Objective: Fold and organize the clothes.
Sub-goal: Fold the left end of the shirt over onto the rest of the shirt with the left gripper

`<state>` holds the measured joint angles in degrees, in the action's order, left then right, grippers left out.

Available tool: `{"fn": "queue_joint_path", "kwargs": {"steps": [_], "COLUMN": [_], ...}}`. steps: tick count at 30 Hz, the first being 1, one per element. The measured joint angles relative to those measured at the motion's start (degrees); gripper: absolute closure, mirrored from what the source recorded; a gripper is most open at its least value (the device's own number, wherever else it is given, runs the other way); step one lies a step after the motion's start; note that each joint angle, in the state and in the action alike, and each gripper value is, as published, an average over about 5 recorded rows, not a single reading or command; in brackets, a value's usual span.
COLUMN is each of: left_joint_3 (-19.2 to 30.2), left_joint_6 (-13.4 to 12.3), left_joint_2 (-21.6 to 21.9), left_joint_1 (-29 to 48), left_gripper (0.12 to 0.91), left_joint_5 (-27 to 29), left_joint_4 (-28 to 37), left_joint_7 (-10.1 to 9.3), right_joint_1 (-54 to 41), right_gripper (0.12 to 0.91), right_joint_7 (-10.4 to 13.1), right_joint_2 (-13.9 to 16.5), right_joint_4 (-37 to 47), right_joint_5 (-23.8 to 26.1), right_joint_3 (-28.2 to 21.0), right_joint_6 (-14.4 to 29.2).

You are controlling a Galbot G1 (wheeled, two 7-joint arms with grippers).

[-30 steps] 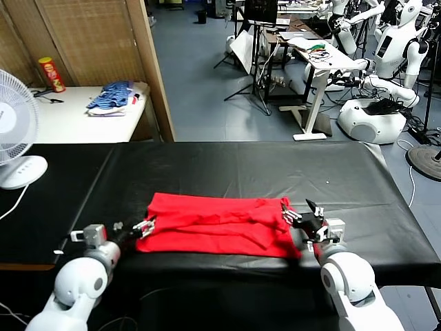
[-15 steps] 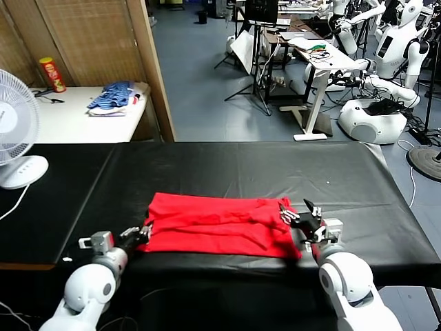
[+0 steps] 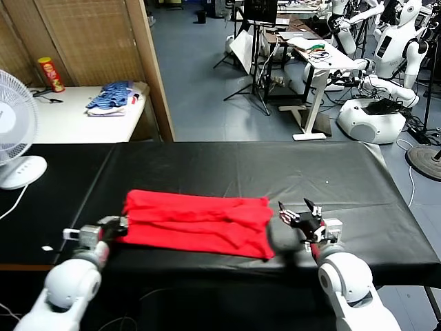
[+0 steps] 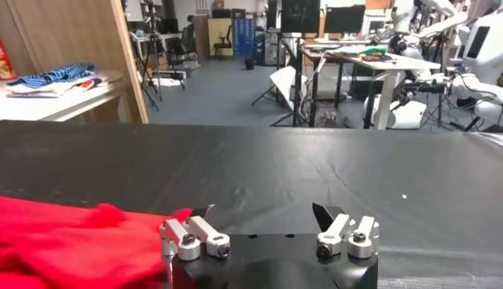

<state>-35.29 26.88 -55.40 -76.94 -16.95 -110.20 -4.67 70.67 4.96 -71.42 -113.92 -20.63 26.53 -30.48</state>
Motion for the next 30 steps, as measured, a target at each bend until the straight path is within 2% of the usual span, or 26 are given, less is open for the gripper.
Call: {"fn": "queue_joint_path", "kwargs": {"steps": [5,10,14,20,23,30], "left_joint_3": [-3.3,-2.7,0.7,8.6,12.4,17.9], "left_joint_6": [-1.0,0.2,1.8,5.8,6.9,7.2], "left_joint_2": [6.4,7.2,4.2,-2.2,-5.2,-10.6], "left_joint_1": [-1.9,-2.0,-0.9,2.5,4.5,6.5], "left_gripper": [0.877,0.877,0.877,0.877,0.877,0.877], "left_joint_5": [4.4,4.9,0.9,-9.0,-12.7,-13.9], "left_joint_4": [0.8,-1.6,-5.3,-10.0,-10.9,-11.2], "left_joint_7": [-0.08,-0.45,-1.19,-4.46,-5.60,-5.91], "right_joint_1": [0.4,1.3,2.4,4.2,4.7,5.2], "right_gripper": [0.227,0.227,0.227,0.227,0.227,0.227], "right_joint_7": [0.1,0.1,0.1,0.2,0.2,0.2], "right_joint_2": [-0.5,-1.0,-1.3,-1.9,-2.2,-2.9], "right_joint_4": [-0.1,-0.7,-1.4,-2.2,-2.4,-2.4], "right_joint_5": [0.2,1.1,1.7,2.1,2.3,3.0], "right_joint_3": [-0.1,0.1,0.9,2.2,2.6,2.5], "right_joint_6": [0.0,0.0,0.0,0.0,0.0,0.1]}}
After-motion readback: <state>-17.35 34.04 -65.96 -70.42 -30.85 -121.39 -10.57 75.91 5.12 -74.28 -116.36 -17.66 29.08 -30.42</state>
